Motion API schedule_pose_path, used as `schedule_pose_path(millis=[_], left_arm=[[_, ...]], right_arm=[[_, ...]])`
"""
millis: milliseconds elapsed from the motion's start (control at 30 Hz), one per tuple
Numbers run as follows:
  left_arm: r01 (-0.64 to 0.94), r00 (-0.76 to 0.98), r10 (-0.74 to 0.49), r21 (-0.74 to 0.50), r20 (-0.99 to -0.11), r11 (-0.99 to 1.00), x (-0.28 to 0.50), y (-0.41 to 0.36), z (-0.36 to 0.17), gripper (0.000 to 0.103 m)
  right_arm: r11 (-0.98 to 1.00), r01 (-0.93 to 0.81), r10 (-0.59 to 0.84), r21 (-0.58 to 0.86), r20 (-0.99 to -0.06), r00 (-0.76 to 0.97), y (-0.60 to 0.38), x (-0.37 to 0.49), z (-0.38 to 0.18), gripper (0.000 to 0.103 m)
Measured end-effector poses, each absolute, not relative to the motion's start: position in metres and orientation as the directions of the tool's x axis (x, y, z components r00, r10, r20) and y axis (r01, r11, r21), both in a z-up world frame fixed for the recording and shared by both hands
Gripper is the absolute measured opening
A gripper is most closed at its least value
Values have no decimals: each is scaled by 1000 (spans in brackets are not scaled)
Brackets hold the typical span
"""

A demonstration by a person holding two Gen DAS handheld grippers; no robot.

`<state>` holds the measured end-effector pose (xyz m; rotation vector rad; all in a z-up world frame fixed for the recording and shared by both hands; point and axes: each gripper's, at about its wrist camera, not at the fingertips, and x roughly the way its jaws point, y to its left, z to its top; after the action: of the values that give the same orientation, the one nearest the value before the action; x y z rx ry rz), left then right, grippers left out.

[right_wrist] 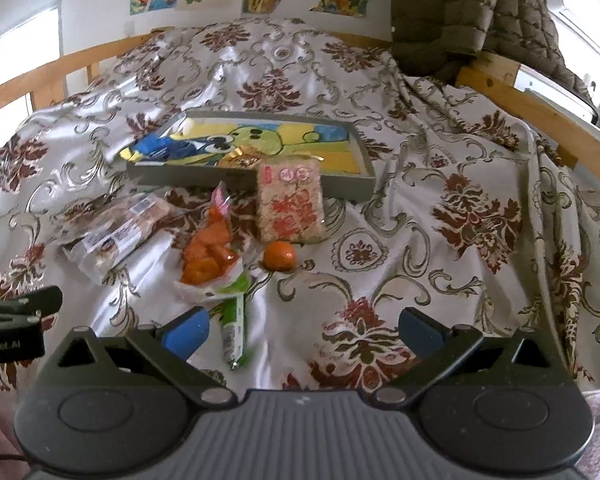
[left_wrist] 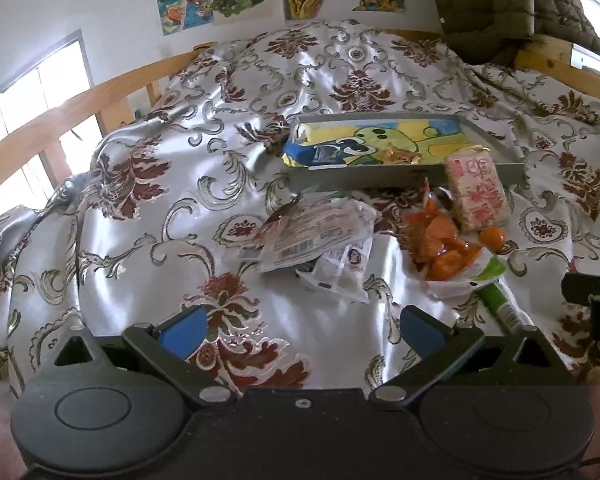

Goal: Organize snacks
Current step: 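Move both open tools back toward the remaining snacks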

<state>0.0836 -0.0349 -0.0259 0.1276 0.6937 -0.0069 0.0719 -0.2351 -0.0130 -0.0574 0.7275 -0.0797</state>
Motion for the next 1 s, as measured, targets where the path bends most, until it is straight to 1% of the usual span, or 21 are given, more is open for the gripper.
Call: schedule_pose_path(millis=[233, 433, 567, 700, 833, 1000], left_arm=[[29, 756, 47, 105, -653, 994, 86, -30, -27, 102], [40, 739, 42, 107, -672, 993, 91, -32, -29, 102], [102, 729, 18, 135, -684, 986, 97, -38, -28, 102], [206, 704, -53, 132, -708, 970, 112, -41, -24, 102], [269, 708, -84, 158, -701, 950, 127, -46, -19, 102], [351, 720, -157, 159, -676, 923, 152, -61, -14, 102]], right_arm=[[994, 8, -80, -106, -693, 717, -228, 76, -20, 103], [996, -12, -54, -86, -723, 689, -227, 81, -25, 103], [999, -35, 1, -30, -756, 655, -232, 88, -29, 103], [998, -57, 57, 28, -777, 627, -237, 95, -31, 103], [997, -45, 78, 64, -795, 601, -243, 106, -37, 103], [996, -27, 81, 81, -800, 595, -244, 116, -43, 103]])
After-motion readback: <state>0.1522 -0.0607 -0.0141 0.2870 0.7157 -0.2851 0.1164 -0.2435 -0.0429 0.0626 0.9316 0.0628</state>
